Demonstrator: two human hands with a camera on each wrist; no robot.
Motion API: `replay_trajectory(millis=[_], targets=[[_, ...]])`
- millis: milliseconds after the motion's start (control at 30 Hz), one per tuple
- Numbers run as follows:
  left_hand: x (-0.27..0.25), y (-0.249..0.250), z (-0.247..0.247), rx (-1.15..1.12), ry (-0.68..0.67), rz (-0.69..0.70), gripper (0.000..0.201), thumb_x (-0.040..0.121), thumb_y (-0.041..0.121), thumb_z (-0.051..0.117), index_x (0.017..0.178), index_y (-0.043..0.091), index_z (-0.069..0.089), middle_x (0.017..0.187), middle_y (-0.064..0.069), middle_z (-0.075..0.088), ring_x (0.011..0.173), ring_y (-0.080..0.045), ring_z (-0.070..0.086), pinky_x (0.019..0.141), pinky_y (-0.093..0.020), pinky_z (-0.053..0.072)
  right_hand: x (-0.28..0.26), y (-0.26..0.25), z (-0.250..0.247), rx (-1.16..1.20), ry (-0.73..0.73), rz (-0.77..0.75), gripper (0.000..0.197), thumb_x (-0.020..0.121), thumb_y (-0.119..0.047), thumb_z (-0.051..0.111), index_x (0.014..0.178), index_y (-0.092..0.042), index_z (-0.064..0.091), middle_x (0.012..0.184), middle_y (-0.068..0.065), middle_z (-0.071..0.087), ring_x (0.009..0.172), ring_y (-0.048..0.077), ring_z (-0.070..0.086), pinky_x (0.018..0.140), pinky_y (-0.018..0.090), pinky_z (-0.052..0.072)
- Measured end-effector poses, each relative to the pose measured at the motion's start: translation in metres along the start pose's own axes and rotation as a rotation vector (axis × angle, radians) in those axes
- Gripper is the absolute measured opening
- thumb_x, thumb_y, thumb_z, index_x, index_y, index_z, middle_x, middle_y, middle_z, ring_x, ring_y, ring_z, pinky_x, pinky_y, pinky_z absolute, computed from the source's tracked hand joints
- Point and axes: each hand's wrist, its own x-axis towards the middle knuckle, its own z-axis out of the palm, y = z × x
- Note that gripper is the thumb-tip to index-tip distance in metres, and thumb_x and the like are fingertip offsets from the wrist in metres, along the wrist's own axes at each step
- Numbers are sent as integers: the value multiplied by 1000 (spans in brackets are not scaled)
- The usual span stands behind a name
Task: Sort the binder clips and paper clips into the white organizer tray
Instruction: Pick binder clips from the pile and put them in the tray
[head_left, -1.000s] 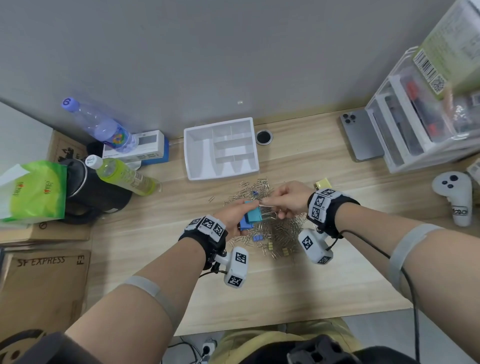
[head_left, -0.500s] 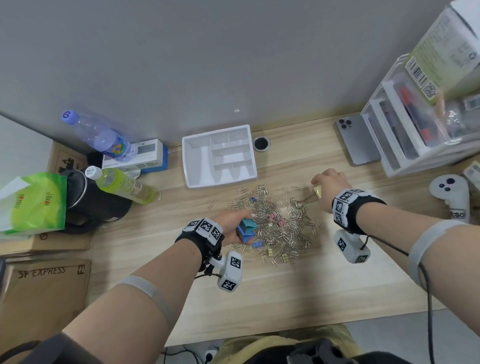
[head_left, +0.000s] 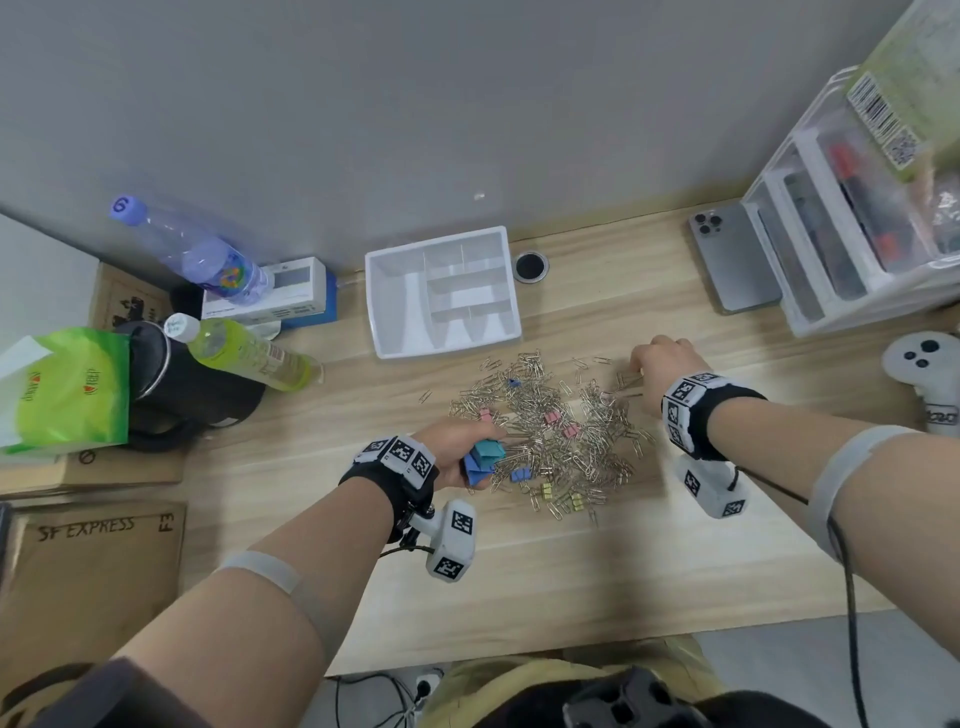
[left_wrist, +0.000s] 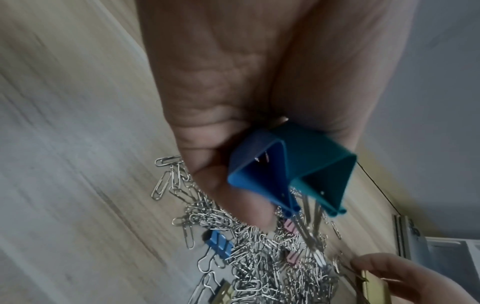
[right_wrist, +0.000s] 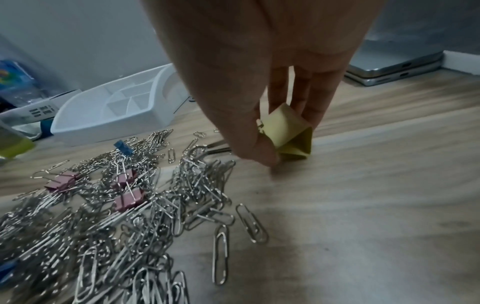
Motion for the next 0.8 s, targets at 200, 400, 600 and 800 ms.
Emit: replay_trajectory(millis=[200,400,600,800], targets=[[-17,20,-10,-54,-25,31,25,89,19,67,104,2,56,79,-11,62,64,-19,63,62,-33,56,-12,-8,-23,197,-94,-43,44,73,-25,76,114,-22,60,110,-1,60,97,20,59,78,29,51],[-33,40,-28,-246,-41,88,19,88,12,65,102,3,55,85,-11,56,69,-20,60,56,-29,54,-13,-40,-49,563,-166,-155,11,81,-18,70,90,-18,65,94,8,70,77,24,67,69,35,59],[-37,54,-51,-404,-50,116,10,92,12,59,86,5,53,78,-12,53,69,-21,55,66,-30,51,4,-84,-79,856,-240,-123,14,95,-25,60,88,-13,63,101,14,68,98,34,70,74,39,61],[-26,68,-79,-541,-62,105,11,88,11,59,91,2,53,79,-13,50,65,-23,55,51,-26,53,35,-119,-103,715,-72,-211,30,97,-32,50,91,-13,73,97,3,72,82,20,62,63,27,45]])
